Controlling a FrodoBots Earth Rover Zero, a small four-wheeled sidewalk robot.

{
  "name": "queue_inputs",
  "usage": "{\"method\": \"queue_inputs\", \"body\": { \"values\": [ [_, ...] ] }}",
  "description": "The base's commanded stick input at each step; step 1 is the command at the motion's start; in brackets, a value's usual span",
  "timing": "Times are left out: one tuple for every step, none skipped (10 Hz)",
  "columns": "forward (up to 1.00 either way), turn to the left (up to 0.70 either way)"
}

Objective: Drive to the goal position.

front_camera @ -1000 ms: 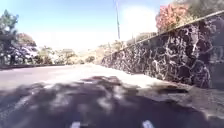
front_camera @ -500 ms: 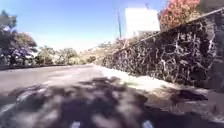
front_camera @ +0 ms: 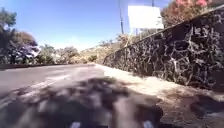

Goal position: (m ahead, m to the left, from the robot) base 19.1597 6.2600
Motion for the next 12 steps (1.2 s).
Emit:
{"method": "queue_inputs", "body": {
  "values": [
    [1.00, 0.11],
    [1.00, 0.23],
    [1.00, 0.00],
    [1.00, 0.00],
    [1.00, 0.00],
    [1.00, 0.18],
    [1.00, 0.11],
    [1.00, 0.04],
    [1.00, 0.00],
    [1.00, 0.00],
    [1.00, 0.00],
    [1.00, 0.06]
  ]
}}
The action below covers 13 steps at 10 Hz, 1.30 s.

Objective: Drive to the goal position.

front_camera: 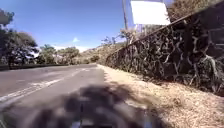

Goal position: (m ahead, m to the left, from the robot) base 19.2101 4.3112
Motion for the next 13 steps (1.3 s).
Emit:
{"method": "queue_inputs", "body": {
  "values": [
    [1.00, 0.07],
    [1.00, 0.08],
    [1.00, 0.00],
    [1.00, 0.00],
    [1.00, 0.00],
    [1.00, 0.13],
    [1.00, 0.06],
    [1.00, 0.00],
    [1.00, 0.34],
    [1.00, 0.37],
    [1.00, 0.02],
    [1.00, 0.14],
    [1.00, 0.27]
  ]
}}
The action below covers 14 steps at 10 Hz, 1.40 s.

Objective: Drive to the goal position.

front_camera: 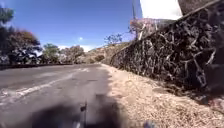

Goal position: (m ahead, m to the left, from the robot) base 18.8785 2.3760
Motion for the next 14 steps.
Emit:
{"method": "queue_inputs", "body": {
  "values": [
    [1.00, 0.00],
    [1.00, 0.00],
    [1.00, 0.00],
    [1.00, 0.34],
    [1.00, 0.24],
    [1.00, 0.13],
    [1.00, 0.25],
    [1.00, 0.18],
    [1.00, 0.11],
    [1.00, 0.07],
    [1.00, 0.03],
    [1.00, 0.00],
    [1.00, 0.00],
    [1.00, 0.00]
  ]
}}
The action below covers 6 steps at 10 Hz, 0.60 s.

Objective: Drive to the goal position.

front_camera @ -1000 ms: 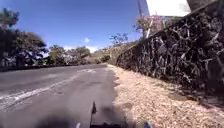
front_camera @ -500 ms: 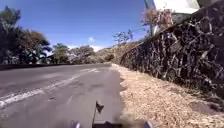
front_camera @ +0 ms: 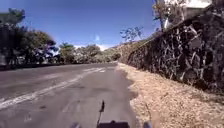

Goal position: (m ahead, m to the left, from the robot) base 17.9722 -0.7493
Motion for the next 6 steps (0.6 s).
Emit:
{"method": "queue_inputs", "body": {
  "values": [
    [1.00, 0.00],
    [1.00, 0.00],
    [1.00, 0.00],
    [1.00, 0.25],
    [1.00, 0.16],
    [1.00, 0.06]
  ]
}}
